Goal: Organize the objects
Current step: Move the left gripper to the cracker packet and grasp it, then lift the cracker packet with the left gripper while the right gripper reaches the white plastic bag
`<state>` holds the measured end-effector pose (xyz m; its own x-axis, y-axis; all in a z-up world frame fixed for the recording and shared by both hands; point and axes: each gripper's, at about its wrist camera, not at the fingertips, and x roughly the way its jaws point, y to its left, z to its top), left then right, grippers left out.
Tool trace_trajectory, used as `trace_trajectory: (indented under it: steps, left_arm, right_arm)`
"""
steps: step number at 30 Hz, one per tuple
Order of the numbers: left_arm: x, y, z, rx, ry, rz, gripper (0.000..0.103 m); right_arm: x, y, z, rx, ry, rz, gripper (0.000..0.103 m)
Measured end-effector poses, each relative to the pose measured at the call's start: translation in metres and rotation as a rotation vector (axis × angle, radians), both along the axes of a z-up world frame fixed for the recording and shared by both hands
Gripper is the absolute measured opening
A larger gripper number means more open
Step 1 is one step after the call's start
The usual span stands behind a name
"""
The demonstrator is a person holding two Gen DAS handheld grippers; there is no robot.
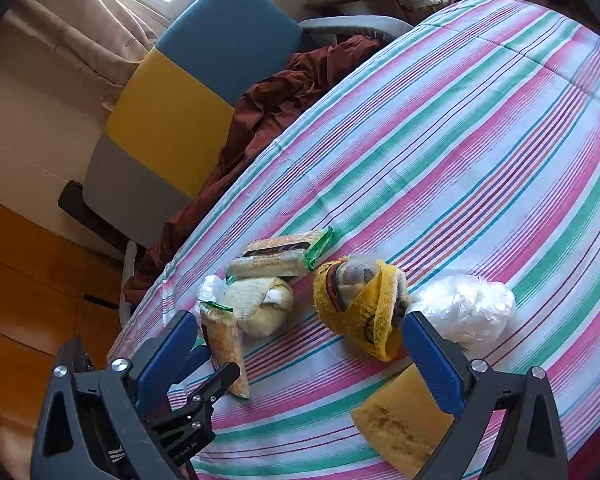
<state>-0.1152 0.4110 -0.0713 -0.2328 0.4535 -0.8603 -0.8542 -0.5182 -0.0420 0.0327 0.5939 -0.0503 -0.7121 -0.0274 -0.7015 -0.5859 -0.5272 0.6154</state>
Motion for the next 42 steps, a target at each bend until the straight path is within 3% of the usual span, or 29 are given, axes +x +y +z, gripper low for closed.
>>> trace_trajectory:
  steps: [3, 5, 9, 11, 14, 23, 27, 30, 32, 34, 36, 42]
  left_arm:
    - [-0.003, 0.001, -0.002, -0.013, -0.003, -0.017, 0.051]
    - [-0.004, 0.005, -0.005, -0.021, -0.012, -0.032, 0.059]
    - [-0.005, 0.015, -0.017, -0.030, -0.023, -0.026, 0.060]
    - [-0.009, 0.016, -0.025, -0.046, -0.021, 0.017, 0.045]
    - [-0.006, -0.003, -0.022, 0.009, -0.043, 0.110, 0.044]
    - [0.079, -0.074, -0.024, 0.038, -0.054, 0.196, 0.044]
    - [0.105, -0.088, -0.029, 0.047, 0.017, 0.175, 0.044]
    - [0.103, -0.092, -0.030, 0.077, 0.023, 0.155, 0.044]
    - [0.101, -0.095, -0.031, 0.110, 0.018, 0.148, 0.044]
    - [0.100, -0.098, -0.032, 0.135, 0.020, 0.140, 0.044]
    - [0.100, -0.100, -0.033, 0.150, 0.015, 0.142, 0.044]
    - [0.099, -0.104, -0.034, 0.183, -0.011, 0.149, 0.044]
  right_arm:
    - [0.000, 0.000, 0.000, 0.000, 0.000, 0.001, 0.103]
    - [0.000, -0.001, -0.001, 0.003, -0.006, 0.003, 0.103]
    - [0.000, -0.001, -0.001, 0.004, -0.017, -0.001, 0.103]
    - [0.001, 0.001, -0.001, 0.009, -0.022, -0.006, 0.103]
    - [0.004, 0.004, 0.001, 0.014, -0.014, -0.029, 0.103]
    - [0.037, 0.031, 0.006, -0.036, 0.076, -0.185, 0.103]
    - [0.061, 0.045, 0.008, -0.057, 0.133, -0.297, 0.103]
    - [0.064, 0.050, 0.001, -0.064, 0.074, -0.333, 0.103]
    - [0.058, 0.050, -0.004, -0.040, -0.024, -0.332, 0.099]
    - [0.052, 0.048, -0.010, -0.019, -0.107, -0.314, 0.080]
    - [0.046, 0.047, -0.015, 0.004, -0.176, -0.294, 0.074]
    - [0.033, 0.044, -0.026, 0.024, -0.281, -0.247, 0.074]
